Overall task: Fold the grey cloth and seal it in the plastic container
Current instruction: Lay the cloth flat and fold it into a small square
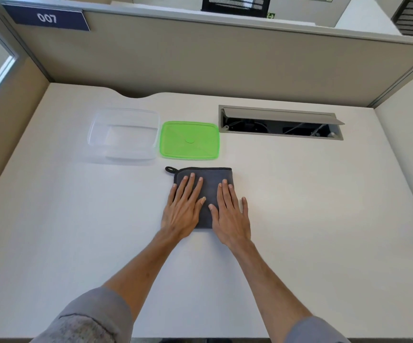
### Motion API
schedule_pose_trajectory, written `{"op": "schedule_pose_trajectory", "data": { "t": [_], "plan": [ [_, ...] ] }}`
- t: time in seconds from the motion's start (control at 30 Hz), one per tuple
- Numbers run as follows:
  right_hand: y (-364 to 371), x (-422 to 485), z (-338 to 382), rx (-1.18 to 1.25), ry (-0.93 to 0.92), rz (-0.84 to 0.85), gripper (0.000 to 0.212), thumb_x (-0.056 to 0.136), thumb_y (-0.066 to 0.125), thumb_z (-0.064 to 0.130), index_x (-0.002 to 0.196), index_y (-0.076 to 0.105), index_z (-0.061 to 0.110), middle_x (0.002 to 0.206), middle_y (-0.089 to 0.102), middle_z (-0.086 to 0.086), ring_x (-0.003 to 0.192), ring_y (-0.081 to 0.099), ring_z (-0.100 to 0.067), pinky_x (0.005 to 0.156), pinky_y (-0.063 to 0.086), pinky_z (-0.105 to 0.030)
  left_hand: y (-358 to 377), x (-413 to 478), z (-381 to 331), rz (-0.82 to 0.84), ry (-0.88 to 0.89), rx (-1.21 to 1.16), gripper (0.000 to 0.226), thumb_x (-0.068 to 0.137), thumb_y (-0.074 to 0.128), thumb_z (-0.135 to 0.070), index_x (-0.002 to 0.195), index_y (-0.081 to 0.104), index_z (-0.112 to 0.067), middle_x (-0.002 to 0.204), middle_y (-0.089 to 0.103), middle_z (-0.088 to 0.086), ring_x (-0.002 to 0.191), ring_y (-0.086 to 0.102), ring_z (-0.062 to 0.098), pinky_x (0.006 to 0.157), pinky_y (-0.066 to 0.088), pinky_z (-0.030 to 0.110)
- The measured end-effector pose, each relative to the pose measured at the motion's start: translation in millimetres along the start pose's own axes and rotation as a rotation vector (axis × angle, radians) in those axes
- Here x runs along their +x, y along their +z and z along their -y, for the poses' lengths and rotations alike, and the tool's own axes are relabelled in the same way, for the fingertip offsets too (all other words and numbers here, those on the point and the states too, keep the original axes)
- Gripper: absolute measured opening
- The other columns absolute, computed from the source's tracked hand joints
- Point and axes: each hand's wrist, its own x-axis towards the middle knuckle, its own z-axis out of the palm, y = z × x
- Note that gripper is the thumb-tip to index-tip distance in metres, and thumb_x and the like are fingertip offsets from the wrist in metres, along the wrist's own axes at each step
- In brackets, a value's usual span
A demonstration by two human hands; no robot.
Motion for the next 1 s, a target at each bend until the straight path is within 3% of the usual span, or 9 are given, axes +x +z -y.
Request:
{"op": "schedule_pose_trajectory", "data": {
  "t": [0.17, 0.27, 0.33, 0.4, 0.53, 0.6, 0.7, 0.9, 1.0],
  "plan": [
    [-7, 1, 3, 0.059, -0.001, 0.048, 0.071, 0.117, 0.026, 0.047, 0.177, 0.0, 0.02, 0.185, -0.011, 0.004, 0.172, -0.003, -0.014, 0.135, 0.02, -0.057, -6, 2, 0, 0.028, 0.003, -0.029, 0.064, 0.12, 0.029, -0.045, 0.178, 0.01, -0.027, 0.188, 0.003, 0.0, 0.175, 0.008, 0.02, 0.141, 0.011, 0.046],
    [-22, 2, 6, 0.184, 0.046, -0.006, 0.076, 0.113, 0.044, 0.042, 0.176, 0.007, 0.02, 0.186, 0.001, -0.001, 0.17, 0.015, -0.019, 0.133, 0.028, -0.056, -15, 4, 2, -0.004, -0.04, -0.067, 0.061, 0.119, 0.037, -0.041, 0.176, 0.026, -0.022, 0.186, 0.017, 0.004, 0.173, 0.018, 0.024, 0.14, 0.016, 0.047],
    [-36, 2, 7, 0.31, 0.191, -0.099, 0.079, 0.107, 0.057, 0.038, 0.174, 0.019, 0.019, 0.177, 0.032, -0.008, 0.158, 0.04, -0.027, 0.12, 0.045, -0.053, -21, 8, 7, -0.011, -0.053, -0.072, 0.06, 0.118, 0.04, -0.037, 0.175, 0.03, -0.02, 0.186, 0.021, 0.004, 0.173, 0.02, 0.025, 0.14, 0.017, 0.047],
    [-49, 0, 6, 0.42, 0.383, -0.116, 0.072, 0.103, 0.063, 0.041, 0.165, 0.033, 0.018, 0.152, 0.059, -0.009, 0.137, 0.061, -0.032, 0.1, 0.056, -0.048, -26, 16, 13, 0.0, -0.002, -0.082, 0.06, 0.118, 0.041, -0.034, 0.175, 0.03, -0.019, 0.185, 0.021, 0.004, 0.173, 0.02, 0.025, 0.14, 0.016, 0.047],
    [-56, -14, -1, 0.407, 0.605, 0.125, 0.059, 0.098, 0.063, 0.061, 0.132, 0.054, 0.014, 0.125, 0.071, -0.008, 0.108, 0.072, -0.034, 0.076, 0.05, -0.037, -41, 46, 20, 0.101, 0.134, -0.038, 0.064, 0.119, 0.037, -0.038, 0.178, 0.017, -0.022, 0.186, 0.019, 0.002, 0.173, 0.015, 0.024, 0.141, 0.012, 0.046],
    [-52, -23, -2, 0.454, 0.674, 0.254, 0.062, 0.095, 0.063, 0.068, 0.123, 0.059, 0.013, 0.117, 0.071, -0.006, 0.099, 0.068, -0.032, 0.076, 0.052, -0.037, -46, 59, 21, 0.151, 0.161, -0.02, 0.064, 0.119, 0.038, -0.038, 0.177, 0.018, -0.021, 0.183, 0.027, 0.005, 0.171, 0.022, 0.027, 0.139, 0.015, 0.045],
    [-43, -27, -1, 0.594, 0.732, 0.318, 0.063, 0.091, 0.071, 0.064, 0.123, 0.062, 0.011, 0.116, 0.074, -0.009, 0.104, 0.074, -0.033, 0.089, 0.065, -0.048, -50, 66, 22, 0.169, 0.181, 0.016, 0.061, 0.118, 0.043, -0.038, 0.174, 0.029, -0.02, 0.174, 0.041, 0.006, 0.16, 0.039, 0.031, 0.132, 0.029, 0.044],
    [-50, -16, -7, 0.772, 0.825, 0.169, 0.04, 0.084, 0.077, 0.039, 0.111, 0.059, 0.017, 0.106, 0.074, -0.007, 0.089, 0.078, -0.03, 0.078, 0.07, -0.048, -55, 40, 35, 0.188, 0.126, 0.099, 0.053, 0.117, 0.044, -0.036, 0.167, 0.038, -0.019, 0.156, 0.053, 0.01, 0.14, 0.054, 0.037, 0.114, 0.046, 0.05],
    [-56, -4, -10, 0.82, 0.83, 0.031, 0.035, 0.086, 0.073, 0.023, 0.115, 0.054, 0.018, 0.103, 0.067, -0.003, 0.095, 0.075, -0.034, 0.087, 0.067, -0.052, -54, 21, 38, 0.183, 0.063, 0.087, 0.045, 0.117, 0.04, -0.037, 0.157, 0.046, -0.015, 0.145, 0.058, 0.012, 0.13, 0.059, 0.036, 0.107, 0.049, 0.047]
  ]
}}
